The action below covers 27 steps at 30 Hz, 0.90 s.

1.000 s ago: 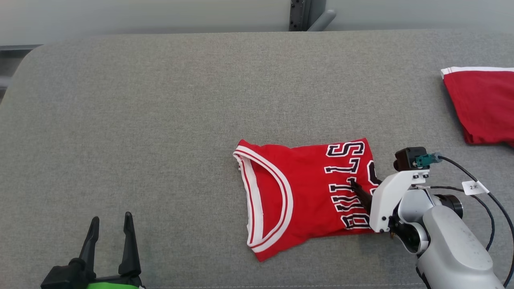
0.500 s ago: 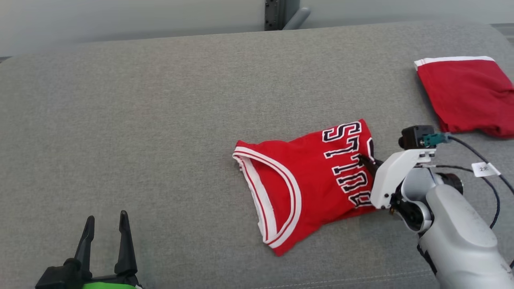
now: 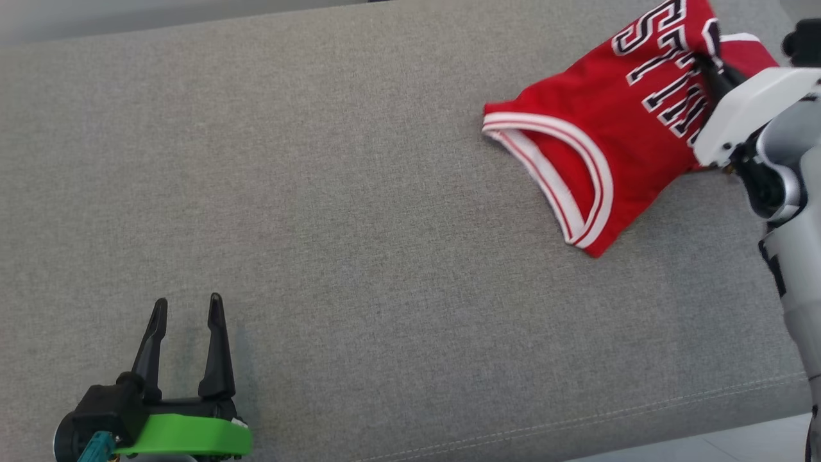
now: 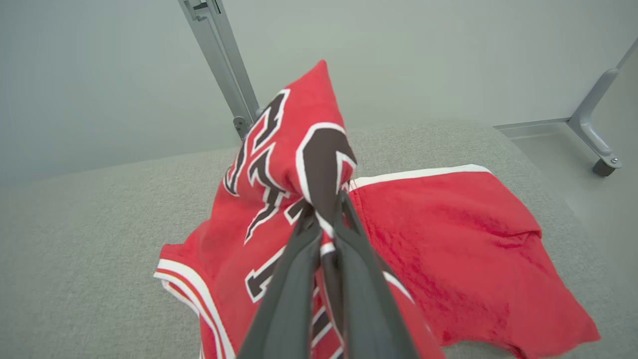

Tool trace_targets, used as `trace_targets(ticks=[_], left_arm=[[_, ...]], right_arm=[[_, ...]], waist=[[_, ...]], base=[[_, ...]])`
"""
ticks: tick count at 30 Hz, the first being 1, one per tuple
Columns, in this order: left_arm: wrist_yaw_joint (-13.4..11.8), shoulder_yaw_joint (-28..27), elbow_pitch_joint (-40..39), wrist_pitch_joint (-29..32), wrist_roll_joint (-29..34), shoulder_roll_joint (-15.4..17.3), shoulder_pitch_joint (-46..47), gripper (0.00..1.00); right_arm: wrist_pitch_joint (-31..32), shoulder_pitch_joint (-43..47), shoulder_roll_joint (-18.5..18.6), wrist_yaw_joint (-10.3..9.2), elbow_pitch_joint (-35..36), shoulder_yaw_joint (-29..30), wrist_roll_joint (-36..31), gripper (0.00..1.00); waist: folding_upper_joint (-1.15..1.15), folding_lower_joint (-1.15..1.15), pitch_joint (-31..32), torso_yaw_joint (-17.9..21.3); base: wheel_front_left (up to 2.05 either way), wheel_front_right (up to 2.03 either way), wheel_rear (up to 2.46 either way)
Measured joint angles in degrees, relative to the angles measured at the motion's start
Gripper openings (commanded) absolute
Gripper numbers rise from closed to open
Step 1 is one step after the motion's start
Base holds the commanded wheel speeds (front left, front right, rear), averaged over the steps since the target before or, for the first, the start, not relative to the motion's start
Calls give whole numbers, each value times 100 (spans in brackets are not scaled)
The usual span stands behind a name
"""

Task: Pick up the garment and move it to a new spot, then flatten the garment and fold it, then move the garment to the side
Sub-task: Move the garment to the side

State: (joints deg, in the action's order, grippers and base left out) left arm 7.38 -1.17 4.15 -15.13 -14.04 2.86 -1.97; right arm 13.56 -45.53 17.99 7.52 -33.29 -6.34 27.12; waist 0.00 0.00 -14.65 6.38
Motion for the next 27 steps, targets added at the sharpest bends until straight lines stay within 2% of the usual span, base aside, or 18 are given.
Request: trace_targets(ticks=[11, 19, 20, 21, 22, 23, 27], left_arm=[[0, 92, 40, 0, -2, 57, 173, 100], [0, 71, 42, 0, -3, 114, 182, 100], [0, 75, 43, 0, -3, 126, 184, 100], [0, 77, 41, 0, -3, 134, 188, 100], [0, 78, 40, 0, -3, 142, 198, 100], [0, 80, 35, 0, -3, 146, 206, 100], [0, 97, 36, 0, -2, 162, 262, 100]], right_arm=[[5, -708, 308, -1, -366, 1110, -493, 0], [260, -801, 257, -1, -544, 1928, -1081, 0], [292, -800, 247, -1, -569, 2030, -1181, 2], [298, -799, 242, -1, -593, 2158, -1310, 27], [261, -794, 240, -1, -616, 2302, -1447, 61], [187, -787, 243, -1, -632, 2463, -1606, 100], [18, -762, 168, -3, -716, 3169, -2130, 100]], waist=[[0, 0, -457, -104], [0, 0, -578, -195], [0, 0, -589, -199], [0, 0, -602, -202], [0, 0, -618, -206], [0, 0, -635, -209], [0, 0, -673, -240]], base=[[0, 0, 0], [0, 0, 0], [0, 0, 0], [0, 0, 0], [0, 0, 0], [0, 0, 0], [0, 0, 0]])
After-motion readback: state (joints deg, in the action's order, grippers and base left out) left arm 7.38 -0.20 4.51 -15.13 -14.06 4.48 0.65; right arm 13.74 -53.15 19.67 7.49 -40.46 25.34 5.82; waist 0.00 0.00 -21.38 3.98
